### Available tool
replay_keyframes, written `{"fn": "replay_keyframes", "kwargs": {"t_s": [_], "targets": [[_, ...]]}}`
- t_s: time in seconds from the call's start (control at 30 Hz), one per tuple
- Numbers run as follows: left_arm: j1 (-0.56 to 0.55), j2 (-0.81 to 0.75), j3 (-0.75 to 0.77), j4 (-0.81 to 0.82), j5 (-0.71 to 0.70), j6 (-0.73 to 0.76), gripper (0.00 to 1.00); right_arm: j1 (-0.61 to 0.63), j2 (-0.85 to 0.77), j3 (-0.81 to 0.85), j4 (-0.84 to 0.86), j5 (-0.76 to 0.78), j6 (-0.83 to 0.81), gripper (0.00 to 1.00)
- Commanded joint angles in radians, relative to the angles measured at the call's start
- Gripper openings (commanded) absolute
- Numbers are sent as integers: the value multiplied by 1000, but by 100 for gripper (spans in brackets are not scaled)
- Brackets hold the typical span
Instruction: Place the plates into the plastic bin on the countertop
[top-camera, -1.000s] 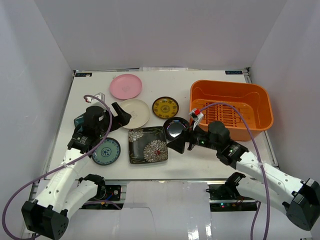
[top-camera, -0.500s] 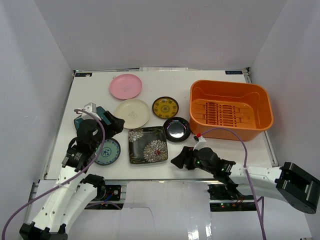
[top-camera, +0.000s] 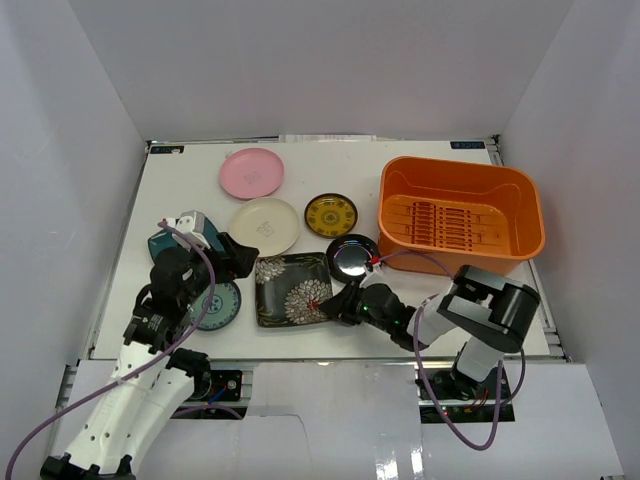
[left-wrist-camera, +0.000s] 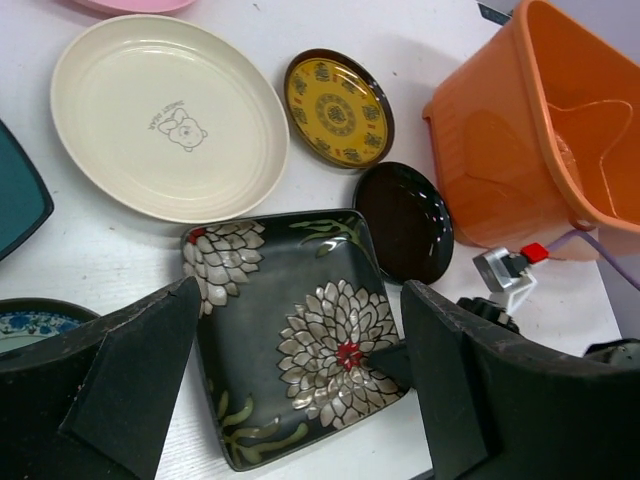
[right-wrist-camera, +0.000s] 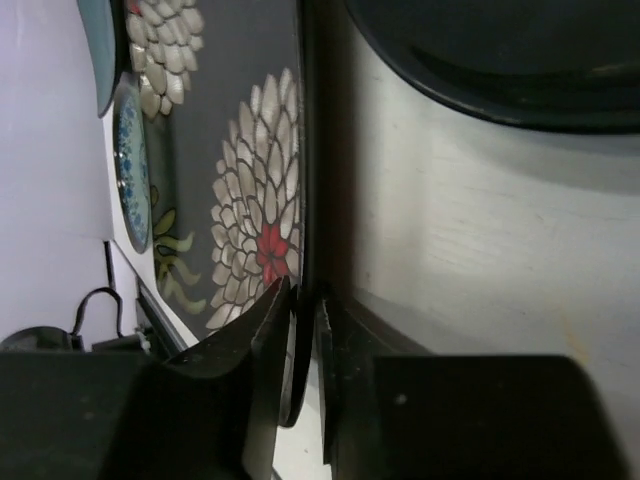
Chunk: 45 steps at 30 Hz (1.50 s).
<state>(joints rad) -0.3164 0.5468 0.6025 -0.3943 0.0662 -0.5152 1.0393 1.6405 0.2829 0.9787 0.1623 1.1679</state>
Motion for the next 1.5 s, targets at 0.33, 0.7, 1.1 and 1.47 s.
{"fn": "replay_keyframes", "kwargs": {"t_s": [0.33, 0.7, 1.1, 1.47], "targets": [[-92, -133, 17, 25, -51, 26, 91, 151, -597, 116, -472, 267, -227, 8], [-156, -202, 22, 2, -131, 6, 91, -121, -981, 590, -936, 660, -749, 8], [-164, -212, 19, -20, -126, -5, 92, -974, -735, 781, -1149, 33, -703, 8], [-162, -131, 23, -48, -178, -39, 92, -1110, -662, 552, -1135, -151, -700, 8]]}}
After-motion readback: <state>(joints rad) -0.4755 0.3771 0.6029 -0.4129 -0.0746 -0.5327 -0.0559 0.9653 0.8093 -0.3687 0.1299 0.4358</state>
